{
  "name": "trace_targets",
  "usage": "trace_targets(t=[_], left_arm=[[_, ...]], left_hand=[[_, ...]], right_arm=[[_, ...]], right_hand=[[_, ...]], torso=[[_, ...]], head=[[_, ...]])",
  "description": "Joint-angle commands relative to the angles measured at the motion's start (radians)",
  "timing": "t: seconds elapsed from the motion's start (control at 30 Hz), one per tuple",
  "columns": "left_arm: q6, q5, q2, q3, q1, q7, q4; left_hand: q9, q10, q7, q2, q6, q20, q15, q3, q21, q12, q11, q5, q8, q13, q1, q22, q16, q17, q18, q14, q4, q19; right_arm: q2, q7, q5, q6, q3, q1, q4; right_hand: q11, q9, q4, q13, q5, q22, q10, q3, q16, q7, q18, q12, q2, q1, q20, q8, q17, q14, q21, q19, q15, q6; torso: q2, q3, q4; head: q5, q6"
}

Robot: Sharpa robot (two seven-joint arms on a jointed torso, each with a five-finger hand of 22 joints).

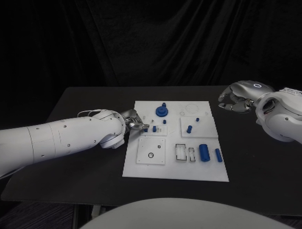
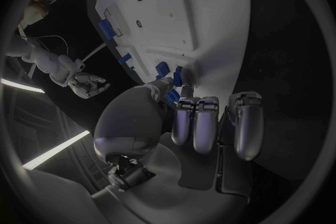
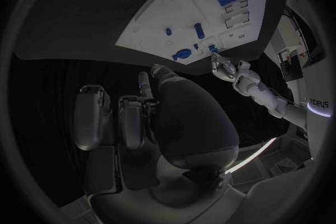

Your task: Assemble the parts on the task board

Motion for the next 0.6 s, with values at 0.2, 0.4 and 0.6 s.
trace_targets(t=[0.2,0.4,0.6], left_arm=[[0.032,-0.068,0.001,-0.003,-0.01,-0.008,-0.002],[0.031,-0.111,-0.001,-0.003,-0.012,-0.012,-0.005],[0.021,-0.121,-0.002,-0.003,-0.013,0.001,-0.008]], left_hand=[[0.001,0.103,0.007,0.003,-0.012,0.013,0.013,-0.063,-0.003,0.003,0.011,-0.026,-0.006,0.263,-0.031,0.227,0.003,0.263,-0.003,0.106,0.048,0.049],[-0.003,0.103,0.013,0.028,-0.022,0.019,0.019,-0.161,-0.005,0.003,0.017,-0.06,-0.015,0.263,-0.115,0.227,0.003,0.263,-0.002,0.106,0.118,0.049],[0.007,0.103,0.01,0.078,-0.012,0.019,0.017,-0.249,-0.004,0.003,0.016,-0.082,-0.005,0.263,-0.201,0.227,0.003,0.263,-0.003,0.106,0.122,0.049]], right_arm=[[0.0,-0.022,-0.004,0.0,0.001,-0.002,0.0],[0.001,-0.024,-0.004,0.004,0.001,-0.002,0.0],[0.0,-0.025,-0.004,0.006,0.001,-0.002,0.0]], right_hand=[[0.003,-0.001,0.001,0.25,0.005,0.201,0.089,0.003,0.006,-0.001,0.0,0.0,-0.002,0.003,-0.002,-0.001,0.234,0.096,0.006,0.019,0.0,0.007],[0.003,-0.001,0.001,0.25,0.005,0.201,0.089,0.003,0.006,-0.001,0.0,0.0,-0.002,0.003,-0.002,-0.001,0.234,0.096,0.006,0.019,0.0,0.007],[0.003,-0.001,0.002,0.25,0.005,0.201,0.088,0.003,0.005,-0.001,0.0,0.0,-0.003,0.002,-0.003,-0.001,0.233,0.096,0.006,0.019,0.0,0.008]], torso=[[0.001,-0.0006,-0.0021],[0.001,0.0004,-0.0011],[0.001,0.0004,-0.0004]], head=[[0.004,0.0],[0.004,0.0],[0.004,0.0]])
